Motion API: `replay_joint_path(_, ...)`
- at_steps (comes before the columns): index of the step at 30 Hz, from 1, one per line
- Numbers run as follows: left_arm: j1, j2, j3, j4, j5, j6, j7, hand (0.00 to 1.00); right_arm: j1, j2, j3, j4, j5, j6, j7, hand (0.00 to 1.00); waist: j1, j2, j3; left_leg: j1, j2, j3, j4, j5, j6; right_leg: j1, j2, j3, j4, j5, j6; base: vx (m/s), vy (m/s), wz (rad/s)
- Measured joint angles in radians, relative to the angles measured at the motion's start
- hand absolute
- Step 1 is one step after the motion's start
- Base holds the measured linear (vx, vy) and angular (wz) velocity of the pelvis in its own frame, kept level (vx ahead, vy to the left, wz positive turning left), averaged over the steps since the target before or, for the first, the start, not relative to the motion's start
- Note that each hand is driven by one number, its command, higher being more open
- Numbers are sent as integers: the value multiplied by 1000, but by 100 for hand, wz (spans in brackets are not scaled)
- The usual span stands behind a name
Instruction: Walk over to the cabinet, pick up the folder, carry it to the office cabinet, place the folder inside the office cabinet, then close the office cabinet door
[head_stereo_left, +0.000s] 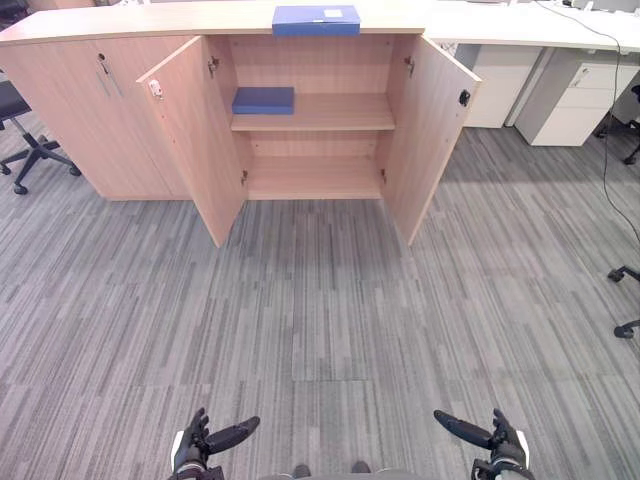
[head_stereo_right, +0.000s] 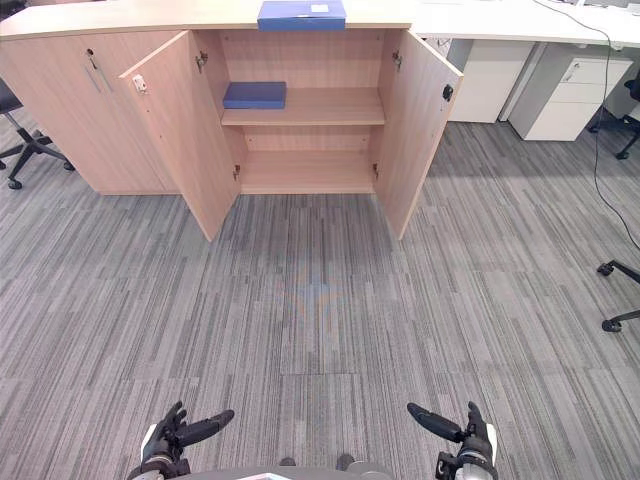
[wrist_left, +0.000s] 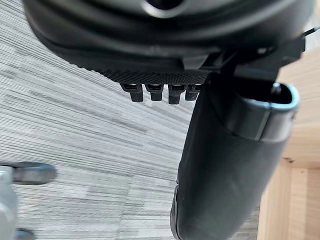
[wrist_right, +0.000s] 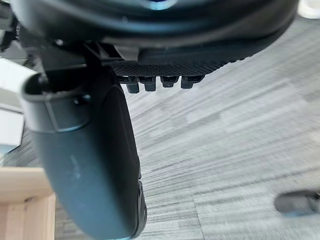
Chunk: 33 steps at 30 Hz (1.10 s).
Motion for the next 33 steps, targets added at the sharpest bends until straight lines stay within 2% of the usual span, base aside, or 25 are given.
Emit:
replay_joint_path(9,8,0,0,-33,0,0,-18,100,-24,-3,0,-39,-22,0,24,100,-16,6,30,16,1,6,-3,-11,-18,23,0,1,-20,0,1,36,-2,-1)
replay_joint_path(12,8,-2,-1,-53,-1,0,-18,100,-43,-13,8,-40,-22,1,24,100,-16,11,44,2,2,33,14,-24,-33,11,-1,15,-17,0,2,-7,-12,-17)
replay_joint_path(17,3,-3,-3,-106,-9,0,-14,100,-62,-23,16,-64,-21,10,20,100,-15,27,71,-75,17,60,113,-94,-9,-34,6,28,1,-10,5,-6,3,-13)
replay_joint_path(20,10,-3,-3,-156,-10,0,-8,100,-63,-23,16,-77,-21,12,6,100,-13,27,73,-113,23,66,173,-138,6,-67,5,26,47,-58,20,79,26,-2)
replay_joint_path(22,10,-3,-3,-190,-20,0,-6,100,-64,-23,16,-77,-21,12,-5,100,0,26,74,-134,26,78,236,-185,20,-120,0,29,169,-124,34,143,37,-14)
replay_joint_path(23,8,-3,-3,-196,-29,0,-2,100,-64,-23,16,-77,-21,13,-8,100,6,26,75,-134,26,83,255,-207,26,-150,-5,27,243,-155,51,137,44,-23)
replay_joint_path(24,10,-1,-3,-209,-29,0,11,100,-70,-21,21,-77,-20,16,-9,100,7,28,77,-129,25,87,265,-227,33,-202,-14,2,371,-183,73,189,68,-16)
replay_joint_path(25,3,3,-4,-219,-29,0,18,100,-76,-19,27,-77,-20,17,-10,100,4,29,89,-100,22,80,256,-241,45,-278,-33,-42,568,-184,81,288,85,-1)
replay_joint_path(26,-4,9,-8,-222,-29,-2,22,100,-77,-18,28,-78,-20,18,-10,100,2,26,101,-75,16,74,251,-246,55,-316,-49,-66,658,-198,85,354,68,20)
replay_joint_path(27,-15,26,-28,-220,-31,-1,34,100,-71,-18,29,-79,-20,23,-10,100,-5,25,109,-36,9,56,235,-262,65,-358,-64,-99,732,-234,58,347,39,32)
replay_joint_path(29,-33,42,-46,-220,-47,-2,35,100,-64,-18,30,-87,-19,23,-14,100,-26,31,122,28,11,10,190,-274,67,-434,-58,-125,707,-265,38,381,2,53)
replay_joint_path(30,-50,42,-46,-216,-48,-2,36,100,-66,-23,32,-87,-19,23,-14,100,-35,41,137,50,23,-2,172,-274,67,-454,-49,-134,680,-263,31,490,-53,70)
replay_joint_path(31,-84,38,-47,-209,-49,-3,41,100,-70,-35,41,-87,-19,24,-15,100,-46,65,163,85,58,-28,140,-274,66,-501,-21,-157,585,-236,2,510,-98,72)
replay_joint_path(32,-113,40,-47,-205,-49,-5,51,100,-72,-38,50,-87,-19,24,-17,100,-50,70,177,101,79,-42,132,-274,56,-555,-5,-176,456,-157,-3,635,-136,69)
replay_joint_path(33,-124,42,-47,-201,-49,-7,53,100,-68,-38,55,-87,-19,24,-17,100,-50,67,178,112,85,-49,131,-276,32,-565,-3,-184,372,-90,-3,571,-125,68)
